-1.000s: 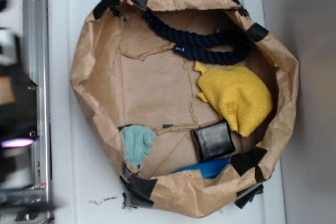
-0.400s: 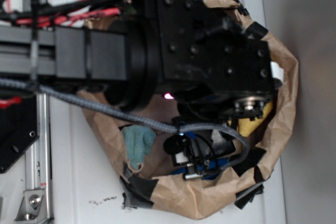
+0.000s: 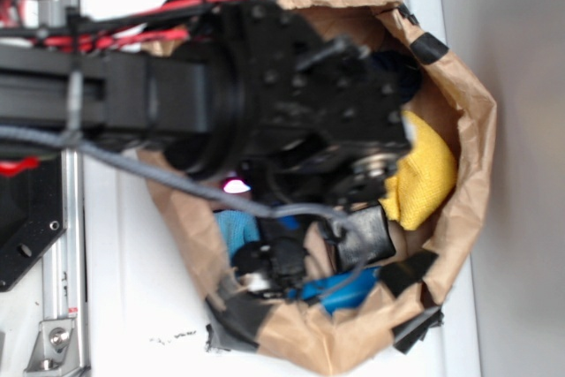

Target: Grab the blue cloth.

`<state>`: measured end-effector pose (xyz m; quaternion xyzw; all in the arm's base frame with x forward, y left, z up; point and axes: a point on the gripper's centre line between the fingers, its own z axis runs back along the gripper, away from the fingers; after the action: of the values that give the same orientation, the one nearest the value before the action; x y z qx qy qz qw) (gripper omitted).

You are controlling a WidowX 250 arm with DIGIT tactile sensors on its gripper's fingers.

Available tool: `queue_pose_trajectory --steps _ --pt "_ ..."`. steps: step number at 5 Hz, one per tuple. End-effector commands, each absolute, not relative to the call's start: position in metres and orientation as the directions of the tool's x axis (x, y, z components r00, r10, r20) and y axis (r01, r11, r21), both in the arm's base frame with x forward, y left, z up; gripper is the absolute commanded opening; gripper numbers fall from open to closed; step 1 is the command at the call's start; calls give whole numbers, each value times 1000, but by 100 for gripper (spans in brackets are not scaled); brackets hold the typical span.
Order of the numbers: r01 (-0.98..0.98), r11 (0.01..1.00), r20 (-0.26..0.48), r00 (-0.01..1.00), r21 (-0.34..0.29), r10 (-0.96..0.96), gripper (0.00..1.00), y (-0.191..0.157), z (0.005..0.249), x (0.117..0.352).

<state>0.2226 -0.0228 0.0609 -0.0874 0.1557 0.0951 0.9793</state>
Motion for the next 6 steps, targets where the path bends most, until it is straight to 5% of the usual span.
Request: queue_pose_trajectory --steps 1,2,3,6 --pt "-92 986 -149 986 -142 70 100 -41 22 222" --pt "-51 984 -130 991 -170 29 100 -60 5 217" --pt "-55 976 -193 981 -213 13 0 -74 -9 209" --pt "-40 980 -137 991 -194 13 0 -67 27 210"
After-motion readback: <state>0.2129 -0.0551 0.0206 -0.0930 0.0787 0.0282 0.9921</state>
